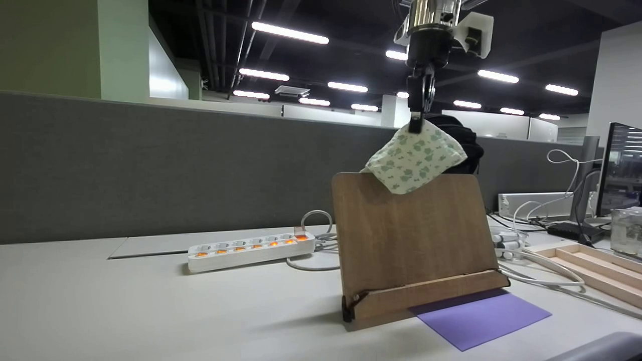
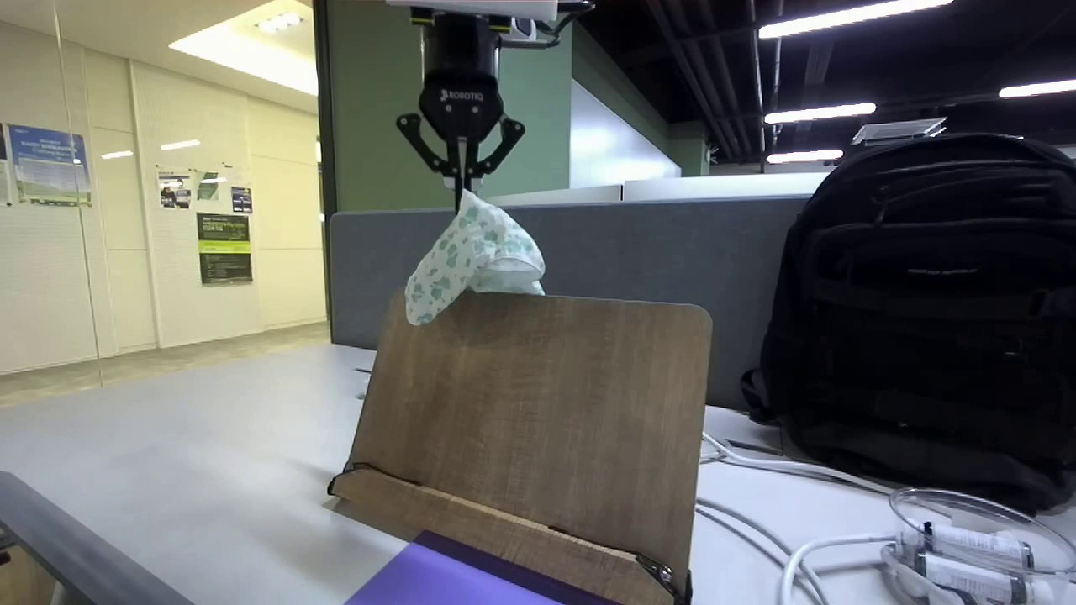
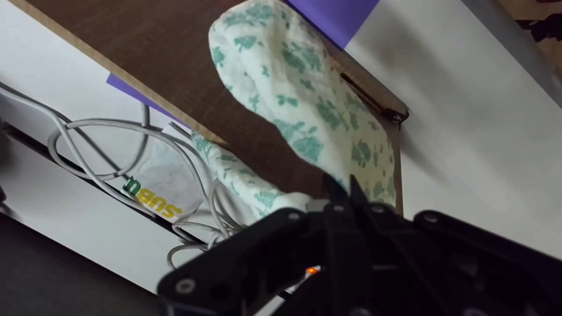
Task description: Hang the cloth on the brown stand
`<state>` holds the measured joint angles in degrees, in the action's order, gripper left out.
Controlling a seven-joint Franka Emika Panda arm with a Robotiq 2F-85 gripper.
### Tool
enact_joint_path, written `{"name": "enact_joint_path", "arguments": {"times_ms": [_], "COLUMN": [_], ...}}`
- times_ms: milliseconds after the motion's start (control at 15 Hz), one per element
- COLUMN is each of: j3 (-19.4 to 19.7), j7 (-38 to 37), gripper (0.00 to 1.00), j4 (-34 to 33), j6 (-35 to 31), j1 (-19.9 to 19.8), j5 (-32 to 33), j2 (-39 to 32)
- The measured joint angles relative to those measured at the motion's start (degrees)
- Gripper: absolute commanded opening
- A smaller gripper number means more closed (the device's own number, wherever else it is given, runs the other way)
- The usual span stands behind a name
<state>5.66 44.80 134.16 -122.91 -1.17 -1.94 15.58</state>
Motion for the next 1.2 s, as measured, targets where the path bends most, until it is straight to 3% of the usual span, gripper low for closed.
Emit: {"name": "enact_joint_path", "arguments": {"times_ms": [533, 600, 733, 1200], "j3": [0.04, 0.05, 0.07, -0.14], "j7": [-5.58, -5.99, -6.74, -7.59], "gripper": [0.01, 0.28, 0.33, 0.81], "j4": [4.24, 4.67, 5.4, 5.89], "j6": [-3.27, -3.41, -3.43, -4.54], "j1": [-0.15, -0.23, -0.45, -0.19], "j5": [2.03, 2.49, 3.5, 4.2], "j2": [-0.47, -0.48, -0.49, 0.13]}}
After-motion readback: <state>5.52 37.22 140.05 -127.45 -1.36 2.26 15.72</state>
